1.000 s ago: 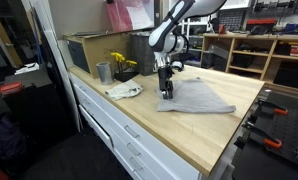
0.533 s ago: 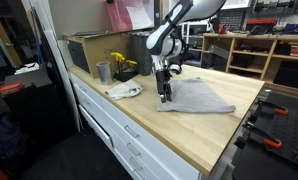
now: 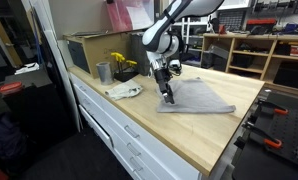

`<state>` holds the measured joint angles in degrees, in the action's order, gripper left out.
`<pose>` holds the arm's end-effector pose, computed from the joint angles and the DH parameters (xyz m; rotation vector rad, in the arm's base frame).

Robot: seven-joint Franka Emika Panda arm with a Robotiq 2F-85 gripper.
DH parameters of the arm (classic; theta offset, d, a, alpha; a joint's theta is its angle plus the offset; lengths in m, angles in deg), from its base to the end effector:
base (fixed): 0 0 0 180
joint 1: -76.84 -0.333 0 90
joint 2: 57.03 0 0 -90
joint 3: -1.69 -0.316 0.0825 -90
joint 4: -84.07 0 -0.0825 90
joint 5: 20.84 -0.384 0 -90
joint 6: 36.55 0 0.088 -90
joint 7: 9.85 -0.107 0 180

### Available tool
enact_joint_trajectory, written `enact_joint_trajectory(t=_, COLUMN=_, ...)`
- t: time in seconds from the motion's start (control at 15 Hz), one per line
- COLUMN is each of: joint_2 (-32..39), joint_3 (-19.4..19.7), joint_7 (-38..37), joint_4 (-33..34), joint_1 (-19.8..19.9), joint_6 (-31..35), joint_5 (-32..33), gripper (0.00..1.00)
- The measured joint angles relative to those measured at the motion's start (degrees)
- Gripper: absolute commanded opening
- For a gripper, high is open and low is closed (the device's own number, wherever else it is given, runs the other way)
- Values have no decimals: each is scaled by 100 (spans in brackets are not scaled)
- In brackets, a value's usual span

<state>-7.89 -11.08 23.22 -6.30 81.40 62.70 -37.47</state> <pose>0.6031 0.1040 0.1179 -2.3645 -0.6718 0.7417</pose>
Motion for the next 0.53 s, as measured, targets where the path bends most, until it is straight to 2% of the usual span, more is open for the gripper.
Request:
enact_joint_trajectory(t=0.33, joint_2=-323, joint_3=-188, joint_7=604, joint_4=-10, joint_1=-10, joint_6=-1426, joint_5=-4, gripper=100)
enact_joint_trajectory(t=0.4, joint_2=-405, joint_3=-188, joint_7=614, joint_4=-26, joint_1=-35, joint_6=-1462, joint_5=-5, gripper=100)
enact_joint_trajectory(t=0.53, joint_2=-563, joint_3=-106, joint_7=597, joint_4=-50, joint_1=-103, joint_6=-1132, joint_5=0, gripper=100)
